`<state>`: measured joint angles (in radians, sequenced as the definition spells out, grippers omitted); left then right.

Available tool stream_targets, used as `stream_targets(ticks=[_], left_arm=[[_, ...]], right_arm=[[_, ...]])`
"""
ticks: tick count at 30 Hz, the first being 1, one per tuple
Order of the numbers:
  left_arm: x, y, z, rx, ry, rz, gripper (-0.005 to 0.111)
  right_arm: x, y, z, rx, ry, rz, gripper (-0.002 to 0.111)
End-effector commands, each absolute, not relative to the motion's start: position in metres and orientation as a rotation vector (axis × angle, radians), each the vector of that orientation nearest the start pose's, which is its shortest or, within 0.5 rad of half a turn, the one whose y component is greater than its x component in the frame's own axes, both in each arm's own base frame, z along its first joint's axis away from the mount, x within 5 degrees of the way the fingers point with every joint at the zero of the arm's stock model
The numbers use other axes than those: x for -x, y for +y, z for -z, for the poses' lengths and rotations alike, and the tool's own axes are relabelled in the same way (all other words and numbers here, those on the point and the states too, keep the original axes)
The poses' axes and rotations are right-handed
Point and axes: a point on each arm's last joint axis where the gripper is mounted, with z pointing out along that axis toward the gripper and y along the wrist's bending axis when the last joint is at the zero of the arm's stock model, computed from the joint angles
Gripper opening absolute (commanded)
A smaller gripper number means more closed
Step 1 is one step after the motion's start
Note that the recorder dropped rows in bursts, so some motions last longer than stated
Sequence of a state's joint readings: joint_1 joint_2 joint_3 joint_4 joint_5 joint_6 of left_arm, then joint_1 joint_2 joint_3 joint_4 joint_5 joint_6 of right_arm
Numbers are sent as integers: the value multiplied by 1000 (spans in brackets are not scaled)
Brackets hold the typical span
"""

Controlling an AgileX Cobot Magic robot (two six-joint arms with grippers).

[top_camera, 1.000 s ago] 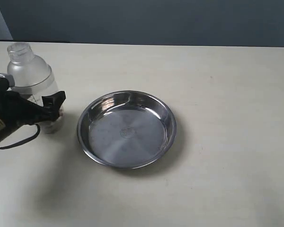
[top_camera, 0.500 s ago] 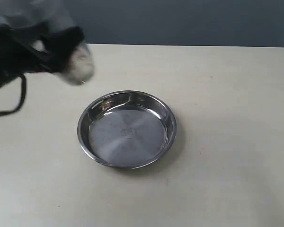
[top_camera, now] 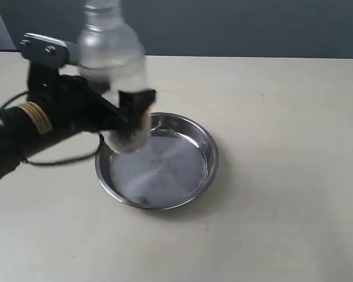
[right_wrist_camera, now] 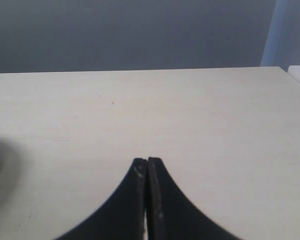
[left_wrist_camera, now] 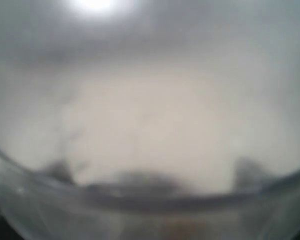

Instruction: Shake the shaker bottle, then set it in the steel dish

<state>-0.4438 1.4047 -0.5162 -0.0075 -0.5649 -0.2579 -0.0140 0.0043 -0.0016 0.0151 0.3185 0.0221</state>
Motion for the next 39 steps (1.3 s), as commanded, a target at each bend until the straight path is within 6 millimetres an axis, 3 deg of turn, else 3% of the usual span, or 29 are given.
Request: stream_targets(ticks=[1,2,3,4,6,7,9,10,11,14,15,17,18,19,20,21,22,23,24,25,27,28,30,31,34,35,37,38,39], left_arm=[[-241,-136,-219,-446,1862,468,0],[-230,-152,-218,-662,1850,493,0],[-228,-157,-217,-705,1855,508,0],[-236,-150,-218,-545,1883,507,0],[-254,-124,-213,-26,1918,514,0],[-255,-125,-211,25,1903,540,0],[-237,-161,-210,-576,1839,537,0],[-230,-170,-208,-726,1834,531,0],[-233,-167,-206,-654,1877,519,0],[-256,-132,-194,58,1955,483,0],[-251,-145,-195,-145,1949,492,0],[-225,-180,-195,-872,1823,461,0],[-227,-179,-195,-817,1849,465,0],[-239,-167,-196,-618,1890,441,0],[-254,-145,-193,-204,1944,415,0],[-259,-136,-193,-9,1928,417,0],[-257,-142,-194,-92,1918,426,0],[-244,-163,-197,-526,1860,427,0],[-235,-173,-198,-766,1800,420,0],[-234,-174,-199,-775,1798,429,0],[-256,-145,-198,-177,1913,431,0],[-259,-141,-197,-45,1923,446,0],[-241,-168,-198,-655,1849,409,0],[-234,-175,-199,-803,1804,420,0],[-252,-149,-189,-229,1941,461,0],[-254,-146,-184,-156,1946,452,0],[-256,-160,-202,-353,1802,511,0],[-253,-168,-250,-439,1615,574,0],[-250,-167,-280,-458,1526,572,0]], right_arm=[[-54,0,-185,-36,1790,-20,-1],[-54,0,-185,-36,1790,-20,-1],[-54,0,-185,-36,1790,-20,-1],[-54,0,-185,-36,1790,-20,-1],[-54,0,-185,-36,1790,-20,-1],[-54,0,-185,-36,1790,-20,-1],[-54,0,-185,-36,1790,-20,-1],[-54,0,-185,-36,1790,-20,-1],[-54,0,-185,-36,1790,-20,-1],[-54,0,-185,-36,1790,-20,-1],[-54,0,-185,-36,1790,-20,-1],[-54,0,-185,-36,1790,-20,-1],[-54,0,-185,-36,1790,-20,-1],[-54,0,-185,-36,1790,-20,-1],[-54,0,-185,-36,1790,-20,-1],[-54,0,-185,-36,1790,-20,-1],[-54,0,-185,-36,1790,-20,-1],[-54,0,-185,-36,1790,-20,-1],[-54,0,-185,-36,1790,-20,-1],[-54,0,-185,-36,1790,-20,-1],[-54,0,-185,-36,1790,-20,-1],[-54,0,-185,-36,1790,-20,-1],[-54,0,-185,-36,1790,-20,-1],[-54,0,-185,-36,1790,-20,-1],[-54,0,-185,-36,1790,-20,-1],[-54,0,-185,-36,1790,-20,-1],[-54,0,-185,-38,1790,-23,-1],[-54,0,-185,-38,1790,-23,-1],[-54,0,-185,-38,1790,-23,-1]])
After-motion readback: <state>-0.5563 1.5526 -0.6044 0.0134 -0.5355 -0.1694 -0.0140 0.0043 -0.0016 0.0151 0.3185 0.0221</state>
